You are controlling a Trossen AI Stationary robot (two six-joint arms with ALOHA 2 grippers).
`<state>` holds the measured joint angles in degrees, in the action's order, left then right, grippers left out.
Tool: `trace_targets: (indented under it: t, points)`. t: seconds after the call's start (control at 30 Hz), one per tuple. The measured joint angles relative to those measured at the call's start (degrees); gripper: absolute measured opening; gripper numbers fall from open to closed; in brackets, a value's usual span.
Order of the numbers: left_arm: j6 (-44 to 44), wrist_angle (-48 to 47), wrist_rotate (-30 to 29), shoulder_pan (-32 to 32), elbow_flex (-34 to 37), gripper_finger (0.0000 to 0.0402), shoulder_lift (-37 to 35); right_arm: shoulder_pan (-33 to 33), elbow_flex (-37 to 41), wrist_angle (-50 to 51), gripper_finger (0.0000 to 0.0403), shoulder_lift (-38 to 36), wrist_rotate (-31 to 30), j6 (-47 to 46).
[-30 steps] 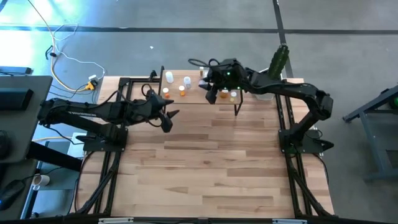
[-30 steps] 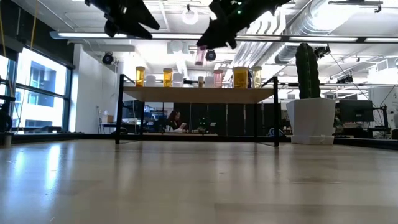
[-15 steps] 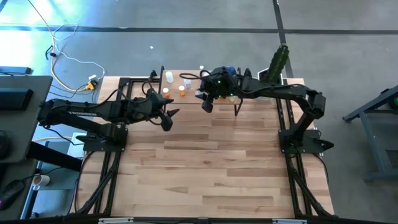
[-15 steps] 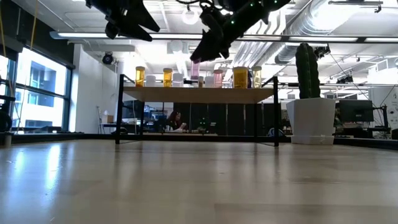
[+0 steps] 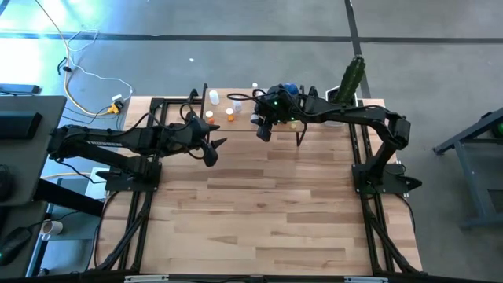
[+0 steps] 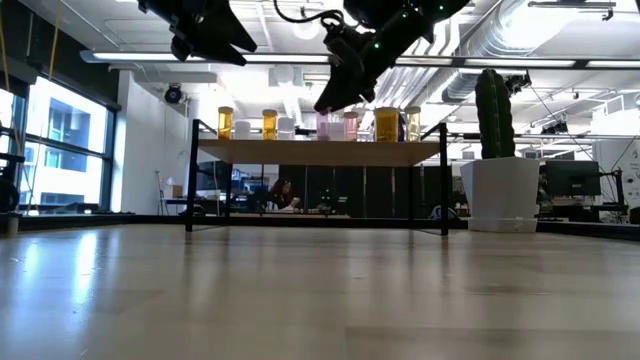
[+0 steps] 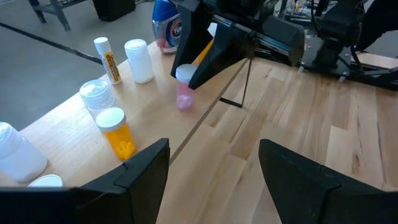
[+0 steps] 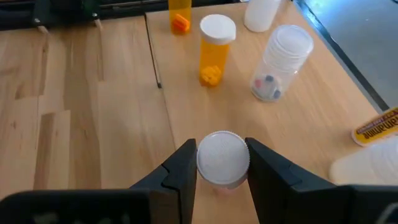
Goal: Pick and place medicine bottles onto shelf by color
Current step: Put the pink pill bottle on the shelf
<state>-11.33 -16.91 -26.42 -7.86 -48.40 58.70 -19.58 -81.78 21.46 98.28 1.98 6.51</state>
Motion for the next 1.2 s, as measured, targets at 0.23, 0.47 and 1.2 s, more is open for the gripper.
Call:
trace_targets:
  t: [0.23, 0.47, 1.2]
  points:
    - [0.0, 0.0, 0.3, 0.0, 0.0, 0.0236, 0.0, 0.1, 0.0, 1.1, 0.0106, 0.0, 0.2, -0.1]
    - [-0.4, 0.0, 0.4, 0.0, 0.0, 0.0236, 0.0, 0.1, 0.0, 1.1, 0.0106, 0.0, 0.2, -0.4]
    - [-1.0, 0.0, 4.6, 0.0, 0.0, 0.0236, 0.0, 0.0, 0.0, 0.3, 0.0163, 0.0, -1.5, -0.1]
